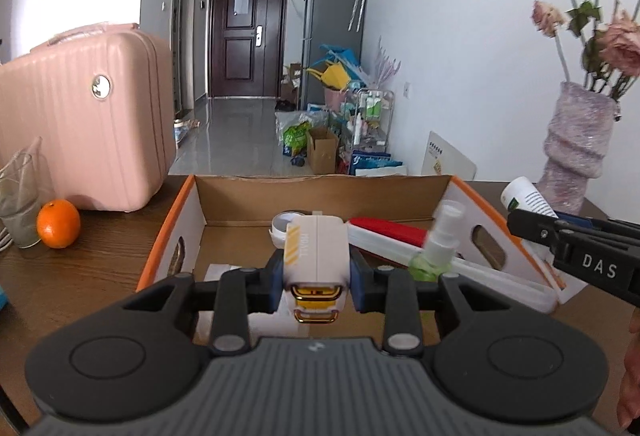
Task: Organize rigid objects
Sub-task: 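Carry the beige plug and white bottle into the box and open both tools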
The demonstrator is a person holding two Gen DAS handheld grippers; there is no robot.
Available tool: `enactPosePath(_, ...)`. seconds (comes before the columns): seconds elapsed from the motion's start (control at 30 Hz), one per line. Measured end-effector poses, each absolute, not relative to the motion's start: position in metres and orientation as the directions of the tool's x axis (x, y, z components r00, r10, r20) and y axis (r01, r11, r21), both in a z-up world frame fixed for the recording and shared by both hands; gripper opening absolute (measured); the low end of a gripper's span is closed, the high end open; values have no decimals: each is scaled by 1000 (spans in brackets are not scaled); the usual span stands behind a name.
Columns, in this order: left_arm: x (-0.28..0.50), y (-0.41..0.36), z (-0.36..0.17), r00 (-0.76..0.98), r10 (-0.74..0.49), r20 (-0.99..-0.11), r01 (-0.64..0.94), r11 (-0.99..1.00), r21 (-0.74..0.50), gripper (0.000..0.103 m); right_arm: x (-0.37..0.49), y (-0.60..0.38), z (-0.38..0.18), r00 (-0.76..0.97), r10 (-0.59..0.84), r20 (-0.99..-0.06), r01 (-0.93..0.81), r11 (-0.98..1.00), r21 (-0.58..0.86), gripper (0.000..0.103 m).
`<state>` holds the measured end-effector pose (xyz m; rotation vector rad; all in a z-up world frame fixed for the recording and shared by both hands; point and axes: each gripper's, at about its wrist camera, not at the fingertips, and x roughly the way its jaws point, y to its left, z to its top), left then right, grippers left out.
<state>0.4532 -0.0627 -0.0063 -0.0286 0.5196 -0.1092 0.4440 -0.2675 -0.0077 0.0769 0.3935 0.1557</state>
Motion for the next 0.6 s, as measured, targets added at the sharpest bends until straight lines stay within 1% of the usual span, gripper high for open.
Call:
enactPosePath(0.3,503,-62,-25,837,-93,-539,77,996,-53,32,495,-268,-29,893,159,-421,-123,986,112,27)
enactPosePath(0.43,517,-65,-30,829,-93,-552,79,996,-49,32,510,-267,-33,882,173,-438,-131,984,124,27)
enactPosePath(0.6,527,-69,-37,816,-95,-571,94,995,-31,32,527,-265,-39,863,159,-480,-118,986,116,27)
